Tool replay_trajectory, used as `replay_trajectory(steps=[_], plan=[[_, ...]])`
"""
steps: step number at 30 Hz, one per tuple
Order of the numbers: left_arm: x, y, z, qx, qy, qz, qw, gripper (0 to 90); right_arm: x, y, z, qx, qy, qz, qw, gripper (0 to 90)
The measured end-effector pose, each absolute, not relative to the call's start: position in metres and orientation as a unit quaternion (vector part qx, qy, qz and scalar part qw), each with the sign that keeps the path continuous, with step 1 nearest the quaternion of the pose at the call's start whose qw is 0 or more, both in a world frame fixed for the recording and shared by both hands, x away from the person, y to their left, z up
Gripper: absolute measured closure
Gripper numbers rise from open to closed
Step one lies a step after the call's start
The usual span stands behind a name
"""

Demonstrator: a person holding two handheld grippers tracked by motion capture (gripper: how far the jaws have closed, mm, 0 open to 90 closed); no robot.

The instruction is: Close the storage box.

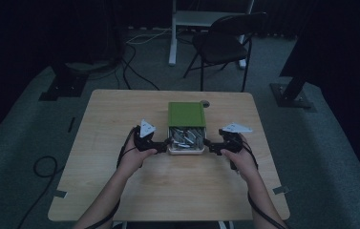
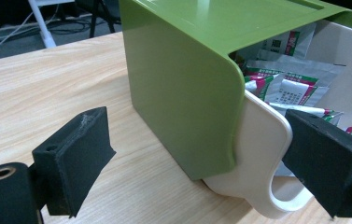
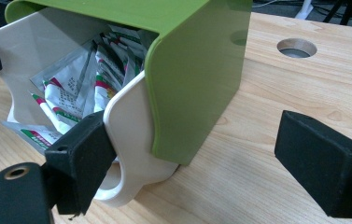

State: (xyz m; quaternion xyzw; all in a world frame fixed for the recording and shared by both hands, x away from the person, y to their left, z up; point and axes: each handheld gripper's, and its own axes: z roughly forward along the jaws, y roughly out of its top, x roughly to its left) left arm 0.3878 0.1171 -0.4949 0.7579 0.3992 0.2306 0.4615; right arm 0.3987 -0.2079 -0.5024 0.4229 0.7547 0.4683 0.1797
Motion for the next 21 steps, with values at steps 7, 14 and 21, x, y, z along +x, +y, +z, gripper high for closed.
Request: replay_trajectory(steps=[7,14,21], plan=[[0.392,0.116,-0.495,0.755,0.403,0.231,0.462,10.4,0.402,-0.207,-0.502,0.429,0.752,0.466,0.185,12.4],[0.396,0.116,-0.496,0.753,0.403,0.239,0.462,10.4,0.406,-0.206,-0.503,0.432,0.750,0.464,0.188,12.2],[0.400,0.115,-0.497,0.748,0.411,0.240,0.463,10.4,0.411,-0.204,-0.503,0.437,0.747,0.464,0.190,12.2]])
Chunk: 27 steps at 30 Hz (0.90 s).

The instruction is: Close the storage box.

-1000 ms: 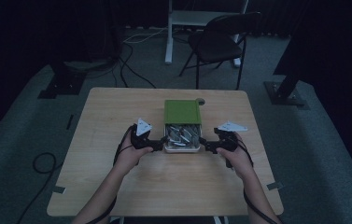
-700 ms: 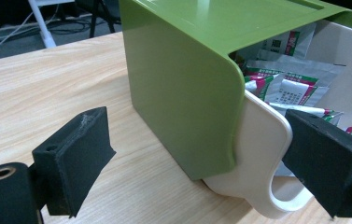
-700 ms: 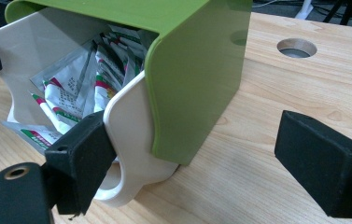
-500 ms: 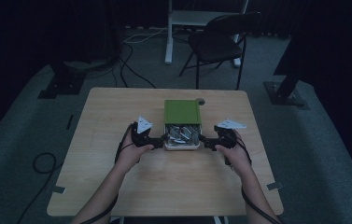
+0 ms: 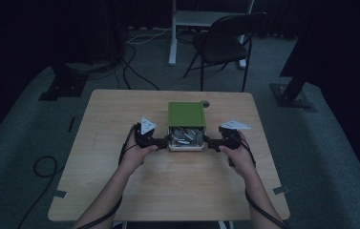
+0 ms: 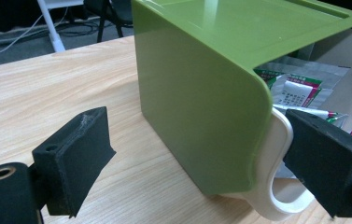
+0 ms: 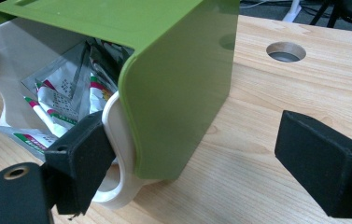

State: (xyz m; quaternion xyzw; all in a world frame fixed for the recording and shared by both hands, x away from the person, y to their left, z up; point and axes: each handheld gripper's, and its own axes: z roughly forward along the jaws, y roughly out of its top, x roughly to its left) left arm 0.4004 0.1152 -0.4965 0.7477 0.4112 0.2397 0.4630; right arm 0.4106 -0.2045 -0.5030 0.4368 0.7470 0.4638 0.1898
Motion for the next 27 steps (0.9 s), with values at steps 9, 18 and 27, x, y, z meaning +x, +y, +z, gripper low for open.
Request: replay_trajectory(steps=[9,18,27], plan=[[0.406,0.114,-0.499,0.743,0.417,0.245,0.463,10.4,0.415,-0.202,-0.504,0.447,0.741,0.462,0.195,12.3],[0.411,0.112,-0.501,0.738,0.422,0.251,0.462,10.4,0.420,-0.200,-0.505,0.455,0.734,0.461,0.202,12.2],[0.413,0.110,-0.507,0.740,0.421,0.247,0.462,10.6,0.421,-0.199,-0.507,0.457,0.732,0.463,0.203,11.9]])
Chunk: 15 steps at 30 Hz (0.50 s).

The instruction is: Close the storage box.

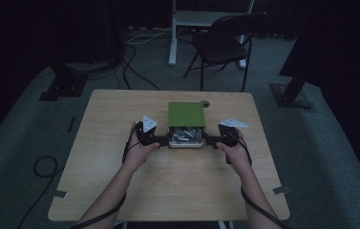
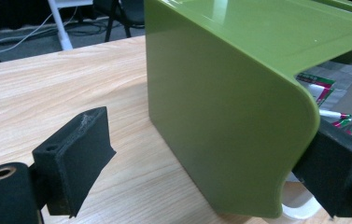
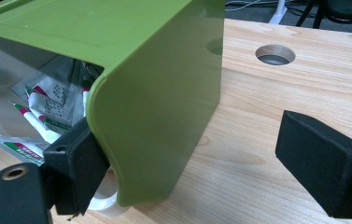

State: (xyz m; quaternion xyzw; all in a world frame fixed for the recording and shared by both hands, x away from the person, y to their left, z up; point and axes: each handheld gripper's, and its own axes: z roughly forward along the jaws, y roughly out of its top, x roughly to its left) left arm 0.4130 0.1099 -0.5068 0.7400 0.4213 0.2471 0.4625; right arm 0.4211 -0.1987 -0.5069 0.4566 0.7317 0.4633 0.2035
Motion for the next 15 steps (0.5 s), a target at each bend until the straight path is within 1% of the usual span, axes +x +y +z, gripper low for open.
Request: replay_trajectory(steps=[5,15], plan=[[0.410,0.109,-0.505,0.740,0.422,0.238,0.467,10.6,0.419,-0.199,-0.508,0.462,0.726,0.469,0.198,12.0],[0.401,0.113,-0.491,0.730,0.424,0.237,0.481,10.6,0.412,-0.204,-0.506,0.456,0.727,0.475,0.196,11.9]])
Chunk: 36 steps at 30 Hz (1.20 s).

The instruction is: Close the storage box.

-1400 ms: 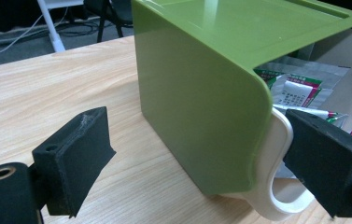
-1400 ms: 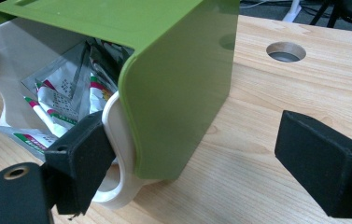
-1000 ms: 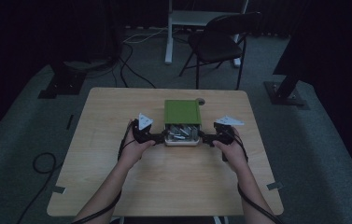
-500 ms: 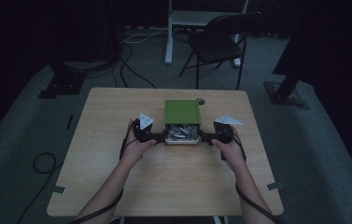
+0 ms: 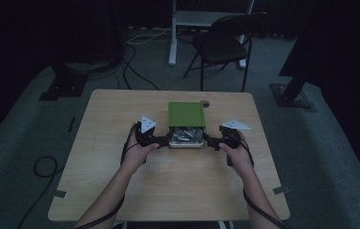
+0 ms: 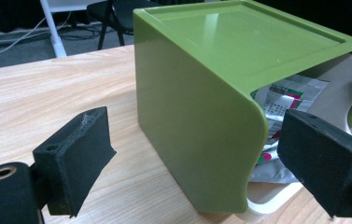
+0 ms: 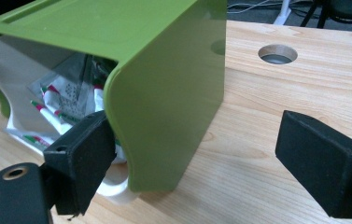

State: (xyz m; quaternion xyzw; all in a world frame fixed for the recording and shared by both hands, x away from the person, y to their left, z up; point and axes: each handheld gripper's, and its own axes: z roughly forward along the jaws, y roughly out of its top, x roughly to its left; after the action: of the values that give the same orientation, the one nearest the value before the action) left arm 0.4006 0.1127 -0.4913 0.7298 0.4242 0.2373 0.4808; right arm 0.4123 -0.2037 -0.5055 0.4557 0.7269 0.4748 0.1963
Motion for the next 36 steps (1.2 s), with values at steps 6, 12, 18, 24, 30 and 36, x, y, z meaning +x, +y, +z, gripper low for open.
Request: replay_trajectory(steps=[6,12,18,24,30,36], plan=[[0.394,0.117,-0.489,0.727,0.423,0.242,0.483,10.6,0.406,-0.208,-0.503,0.455,0.725,0.476,0.199,11.9],[0.390,0.124,-0.487,0.729,0.427,0.255,0.471,10.6,0.400,-0.216,-0.499,0.455,0.727,0.469,0.211,11.9],[0.385,0.135,-0.488,0.725,0.439,0.262,0.462,10.5,0.393,-0.224,-0.497,0.455,0.725,0.471,0.214,11.9],[0.380,0.142,-0.492,0.726,0.442,0.262,0.458,10.5,0.389,-0.231,-0.499,0.459,0.723,0.469,0.218,11.9],[0.378,0.151,-0.494,0.725,0.447,0.263,0.453,10.6,0.384,-0.240,-0.502,0.462,0.723,0.463,0.222,11.9],[0.375,0.157,-0.495,0.721,0.454,0.266,0.450,10.5,0.381,-0.251,-0.504,0.473,0.715,0.463,0.223,11.9]])
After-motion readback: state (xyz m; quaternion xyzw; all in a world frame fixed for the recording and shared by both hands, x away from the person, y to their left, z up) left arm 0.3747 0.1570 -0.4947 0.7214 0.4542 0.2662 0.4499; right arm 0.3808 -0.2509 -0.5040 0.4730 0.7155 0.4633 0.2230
